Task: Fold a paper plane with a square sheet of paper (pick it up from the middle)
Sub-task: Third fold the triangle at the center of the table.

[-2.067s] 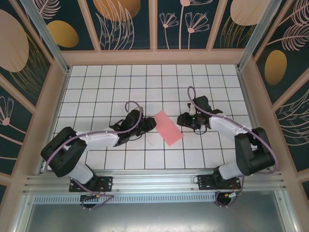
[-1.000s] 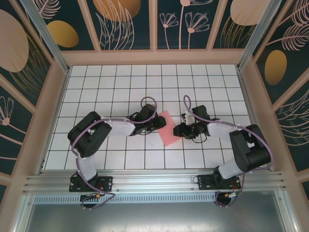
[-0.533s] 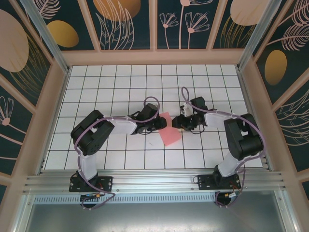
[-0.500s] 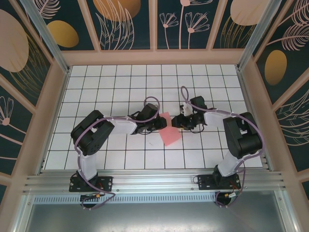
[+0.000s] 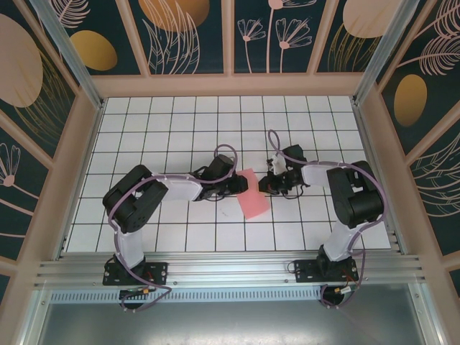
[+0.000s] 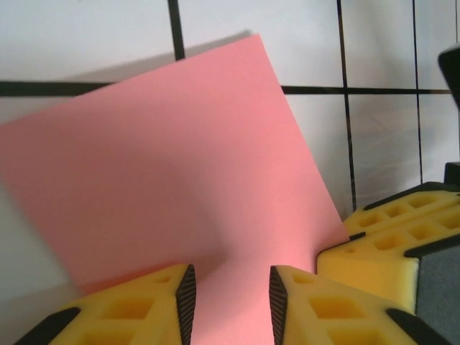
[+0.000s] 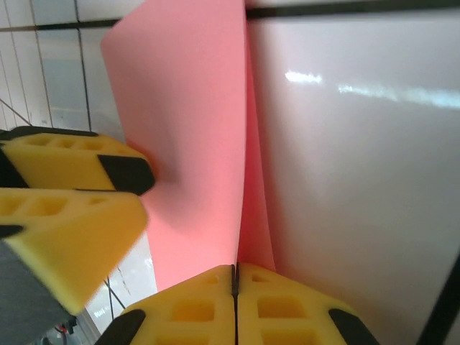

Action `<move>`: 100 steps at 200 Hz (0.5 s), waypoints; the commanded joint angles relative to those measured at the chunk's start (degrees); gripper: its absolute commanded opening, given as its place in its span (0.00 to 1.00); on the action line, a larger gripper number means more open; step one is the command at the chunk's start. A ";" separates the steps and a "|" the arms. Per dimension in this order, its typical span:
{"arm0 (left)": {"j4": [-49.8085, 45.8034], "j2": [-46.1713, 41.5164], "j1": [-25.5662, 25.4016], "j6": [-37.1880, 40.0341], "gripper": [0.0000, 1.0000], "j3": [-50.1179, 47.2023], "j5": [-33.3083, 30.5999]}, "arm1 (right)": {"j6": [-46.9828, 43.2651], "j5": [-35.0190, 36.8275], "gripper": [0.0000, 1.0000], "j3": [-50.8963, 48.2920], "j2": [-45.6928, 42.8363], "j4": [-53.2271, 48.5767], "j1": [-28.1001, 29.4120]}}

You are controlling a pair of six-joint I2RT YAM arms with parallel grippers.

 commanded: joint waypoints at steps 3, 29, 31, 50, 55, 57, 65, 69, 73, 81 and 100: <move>-2.44 -6.05 -0.54 5.42 0.39 -1.88 -2.78 | 9.18 -1.19 0.03 -4.78 -4.70 7.18 -0.34; -5.25 -12.77 -2.99 10.11 0.43 -4.76 -7.93 | 19.53 1.37 0.01 -10.07 -9.32 14.28 -0.06; -5.44 -13.23 -3.23 10.38 0.43 -4.95 -8.27 | 20.26 1.55 0.01 -10.44 -9.65 14.71 0.02; -7.67 -16.45 -6.78 14.21 0.46 -6.01 -12.66 | 26.59 4.51 0.01 -12.99 -12.25 18.31 1.26; -8.42 -16.83 -7.89 15.49 0.47 -5.88 -13.72 | 27.81 5.27 0.01 -13.33 -12.66 18.94 1.75; -8.69 -16.91 -8.37 16.01 0.48 -5.80 -14.16 | 28.31 5.60 0.01 -13.47 -12.79 19.19 1.97; -9.90 -17.08 -10.26 17.58 0.49 -5.39 -15.90 | 29.71 6.53 0.01 -13.69 -12.82 19.79 2.73; -10.45 -17.01 -11.12 18.34 0.50 -5.08 -16.78 | 30.32 6.97 0.01 -13.73 -12.71 20.10 3.08; -10.93 -16.81 -11.91 18.91 0.51 -4.77 -17.40 | 30.68 7.24 0.02 -13.72 -12.55 20.35 3.43; -11.96 -16.35 -13.67 20.23 0.51 -3.97 -18.58 | 31.67 7.96 0.02 -13.57 -12.14 20.74 4.09; -13.77 -15.01 -17.58 22.55 0.52 -2.24 -21.34 | 33.51 8.91 0.02 -13.46 -10.71 21.94 5.04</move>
